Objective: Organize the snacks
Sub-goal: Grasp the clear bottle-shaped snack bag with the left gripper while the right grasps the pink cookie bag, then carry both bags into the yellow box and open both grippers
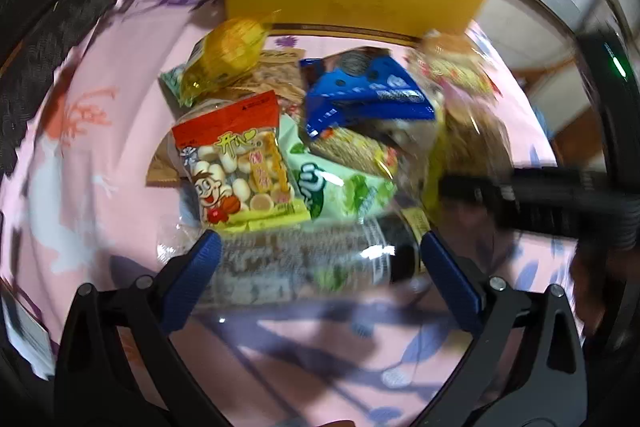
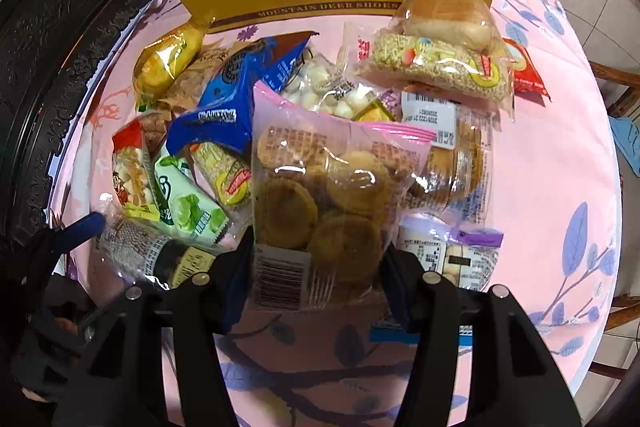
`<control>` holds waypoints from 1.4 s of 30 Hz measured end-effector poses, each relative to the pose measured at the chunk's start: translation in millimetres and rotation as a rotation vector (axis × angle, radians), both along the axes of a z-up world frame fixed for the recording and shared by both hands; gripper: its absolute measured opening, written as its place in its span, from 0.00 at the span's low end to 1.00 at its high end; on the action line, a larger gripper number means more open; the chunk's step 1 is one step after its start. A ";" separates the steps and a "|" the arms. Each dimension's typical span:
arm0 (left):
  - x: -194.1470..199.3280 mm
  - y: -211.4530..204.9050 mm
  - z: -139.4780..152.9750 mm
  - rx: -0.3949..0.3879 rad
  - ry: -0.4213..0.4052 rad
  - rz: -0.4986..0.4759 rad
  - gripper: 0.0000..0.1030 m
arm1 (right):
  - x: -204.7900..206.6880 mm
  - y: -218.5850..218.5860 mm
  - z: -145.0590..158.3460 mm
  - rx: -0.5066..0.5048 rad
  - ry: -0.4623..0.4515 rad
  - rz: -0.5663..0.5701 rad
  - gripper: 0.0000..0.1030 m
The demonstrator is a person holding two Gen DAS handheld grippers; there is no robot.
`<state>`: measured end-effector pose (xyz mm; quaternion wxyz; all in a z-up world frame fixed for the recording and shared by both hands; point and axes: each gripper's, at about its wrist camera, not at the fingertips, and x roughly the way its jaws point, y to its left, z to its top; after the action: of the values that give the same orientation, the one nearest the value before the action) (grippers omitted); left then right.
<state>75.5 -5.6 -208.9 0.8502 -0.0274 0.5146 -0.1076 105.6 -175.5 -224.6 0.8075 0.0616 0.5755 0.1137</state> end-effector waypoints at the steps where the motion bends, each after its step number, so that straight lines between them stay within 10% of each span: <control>1: 3.4 1.8 -1.9 -0.010 0.006 0.024 0.98 | -0.3 0.1 0.3 -0.001 0.000 0.001 0.56; 9: 13.0 47.9 -9.1 -0.015 0.042 0.272 0.98 | 2.6 -7.0 2.7 0.023 0.012 -0.001 0.56; 14: -9.5 9.7 8.3 0.129 -0.129 -0.154 0.98 | 2.2 -12.0 2.4 0.049 0.020 0.000 0.56; 25: -57.2 -45.6 -20.3 0.209 -0.041 -0.635 0.97 | -6.0 -36.8 5.3 0.071 0.022 -0.050 0.56; 31: -54.7 -46.2 -30.5 0.260 -0.057 -0.594 0.55 | -10.8 -41.4 5.3 0.073 0.026 -0.060 0.56; 42: -49.4 -38.4 -22.0 0.276 -0.103 -0.511 0.30 | -12.4 -40.7 15.3 0.062 -0.005 -0.039 0.56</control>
<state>26.1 -44.0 -230.9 0.8162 0.2246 0.4708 -0.2484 93.2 -216.2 -209.3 0.8086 0.0972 0.5686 0.1159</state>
